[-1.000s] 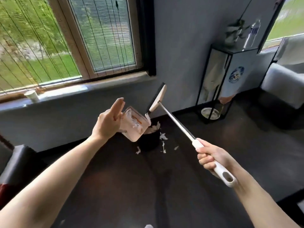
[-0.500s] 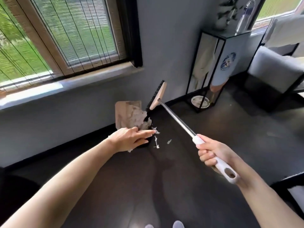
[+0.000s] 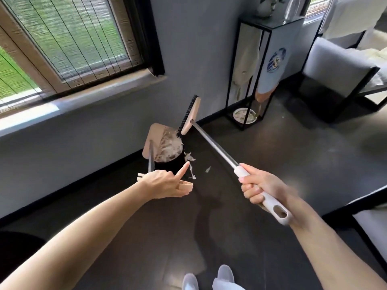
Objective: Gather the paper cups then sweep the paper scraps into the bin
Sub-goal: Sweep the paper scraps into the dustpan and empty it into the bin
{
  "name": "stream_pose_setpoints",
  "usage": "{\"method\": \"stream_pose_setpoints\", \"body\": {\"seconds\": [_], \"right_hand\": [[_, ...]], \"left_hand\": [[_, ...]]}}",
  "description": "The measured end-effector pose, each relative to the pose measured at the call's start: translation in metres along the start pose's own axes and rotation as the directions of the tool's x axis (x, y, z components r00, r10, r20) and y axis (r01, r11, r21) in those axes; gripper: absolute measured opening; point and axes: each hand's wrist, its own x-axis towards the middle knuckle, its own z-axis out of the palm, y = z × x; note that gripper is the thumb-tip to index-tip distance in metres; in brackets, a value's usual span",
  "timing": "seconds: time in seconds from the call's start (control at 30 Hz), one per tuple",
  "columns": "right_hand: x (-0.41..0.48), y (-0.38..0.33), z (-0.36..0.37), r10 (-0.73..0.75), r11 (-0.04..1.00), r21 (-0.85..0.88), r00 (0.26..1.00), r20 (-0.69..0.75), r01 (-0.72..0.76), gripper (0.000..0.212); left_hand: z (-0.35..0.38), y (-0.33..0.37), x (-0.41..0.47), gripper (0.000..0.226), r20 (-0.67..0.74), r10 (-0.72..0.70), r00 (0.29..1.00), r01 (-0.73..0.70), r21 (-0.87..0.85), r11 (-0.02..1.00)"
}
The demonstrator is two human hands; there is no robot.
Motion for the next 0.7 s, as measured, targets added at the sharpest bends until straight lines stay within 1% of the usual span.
{"method": "stream_pose_setpoints", "body": {"seconds": [0.17,0.33,0.43,0.5,0.53,0.6,0.67,0.7], "right_hand": [[0.0,-0.001,-0.003,-0.015,1.0,-0.017,1.0,0.017,0.016,0.06],[0.001,-0.004,-0.005,-0.016,1.0,0.001,0.998,0.056,0.016,0.053],[0.003,-0.005,-0.005,-0.015,0.999,0.031,0.997,0.077,0.013,0.048],[0.006,-0.005,-0.005,-0.007,0.999,0.051,0.996,0.084,0.002,0.052],[0.007,-0.005,-0.006,-0.003,0.999,0.055,0.996,0.084,-0.002,0.054],[0.009,-0.002,-0.007,0.004,0.999,0.054,0.997,0.082,-0.009,0.056],[0.012,0.001,-0.007,0.009,0.999,0.05,0.997,0.076,-0.013,0.057],[0.013,0.002,-0.008,0.012,0.999,0.052,0.997,0.07,-0.016,0.057]], "left_hand": [[-0.01,-0.008,0.004,0.087,-0.148,0.01,0.989,0.005,0.101,0.995],[-0.009,-0.019,0.004,0.08,-0.207,0.062,0.976,-0.024,0.18,0.983],[-0.009,-0.021,-0.005,0.07,-0.269,0.155,0.951,-0.076,0.281,0.957],[-0.01,-0.021,-0.013,0.063,-0.31,0.237,0.921,-0.135,0.316,0.939],[-0.01,-0.02,-0.017,0.06,-0.336,0.281,0.899,-0.168,0.328,0.93],[-0.005,-0.02,-0.02,0.058,-0.417,0.355,0.836,-0.19,0.386,0.902],[0.002,-0.012,-0.02,0.058,-0.408,0.37,0.835,-0.211,0.383,0.899],[0.007,-0.005,-0.02,0.058,-0.368,0.366,0.855,-0.223,0.376,0.899]]}}
